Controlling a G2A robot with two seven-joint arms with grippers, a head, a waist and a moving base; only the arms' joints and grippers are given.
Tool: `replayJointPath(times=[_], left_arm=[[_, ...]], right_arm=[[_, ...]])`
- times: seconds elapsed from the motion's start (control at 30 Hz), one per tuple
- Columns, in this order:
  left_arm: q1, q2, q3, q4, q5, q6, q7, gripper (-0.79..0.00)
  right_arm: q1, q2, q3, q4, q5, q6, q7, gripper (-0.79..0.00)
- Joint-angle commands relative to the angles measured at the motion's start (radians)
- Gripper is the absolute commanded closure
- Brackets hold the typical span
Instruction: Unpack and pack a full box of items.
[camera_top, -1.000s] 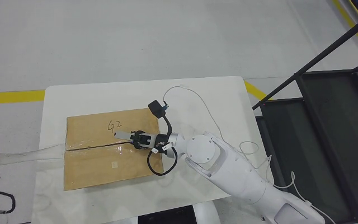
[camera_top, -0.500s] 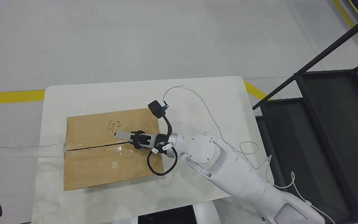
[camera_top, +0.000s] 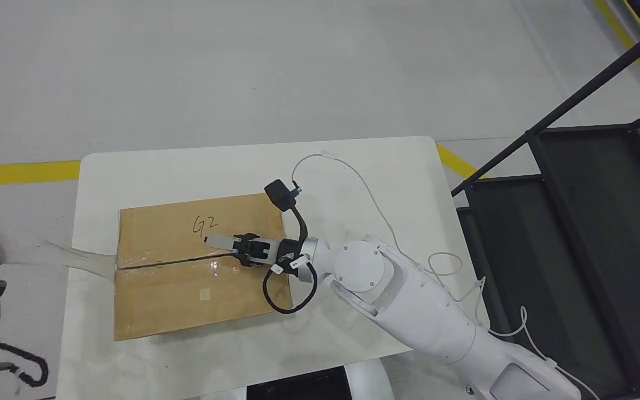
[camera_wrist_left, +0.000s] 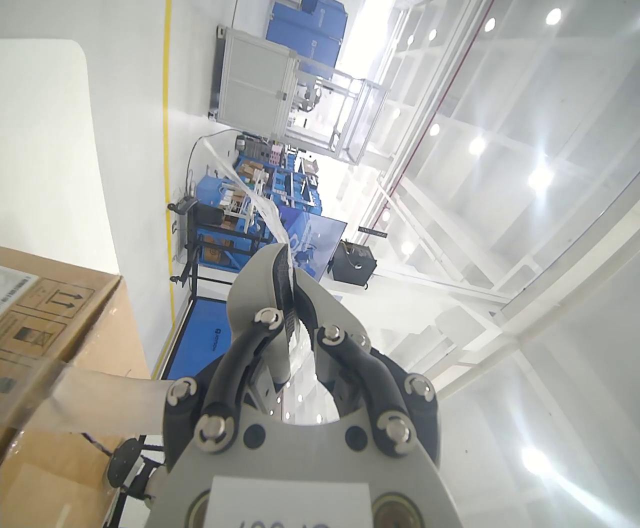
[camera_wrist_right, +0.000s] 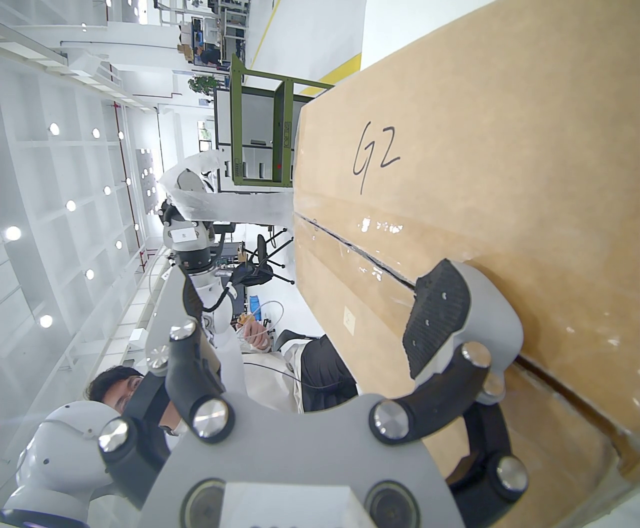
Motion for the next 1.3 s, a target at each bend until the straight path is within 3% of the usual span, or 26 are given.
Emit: replayJointPath(times=[0.0, 0.2, 0.27, 0.57, 0.87, 1.27], left_arm=[[-0.010, 0.002, 0.037, 0.001, 0.030, -0.017, -0.029, 0.000], [-0.016, 0.005, 0.180, 0.001, 0.152, -0.061, -0.074, 0.000], [-0.019, 0.007, 0.220, 0.001, 0.239, -0.112, -0.078, 0.000], [0.024, -0.001, 0.438, 0.001, 0.478, -0.285, 0.028, 0.000], [0.026, -0.005, 0.564, 0.001, 0.697, -0.401, 0.140, 0.000], [0.035, -0.001, 0.624, 0.001, 0.773, -0.422, 0.163, 0.000]], right_arm=[[0.000, 0.000, 0.000, 0.000, 0.000, 0.000, 0.000, -0.785], [0.000, 0.000, 0.000, 0.000, 0.000, 0.000, 0.000, -0.785], [0.000, 0.000, 0.000, 0.000, 0.000, 0.000, 0.000, -0.785], [0.000, 0.000, 0.000, 0.000, 0.000, 0.000, 0.000, -0.785], [0.000, 0.000, 0.000, 0.000, 0.000, 0.000, 0.000, -0.785], [0.000, 0.000, 0.000, 0.000, 0.000, 0.000, 0.000, -0.785]])
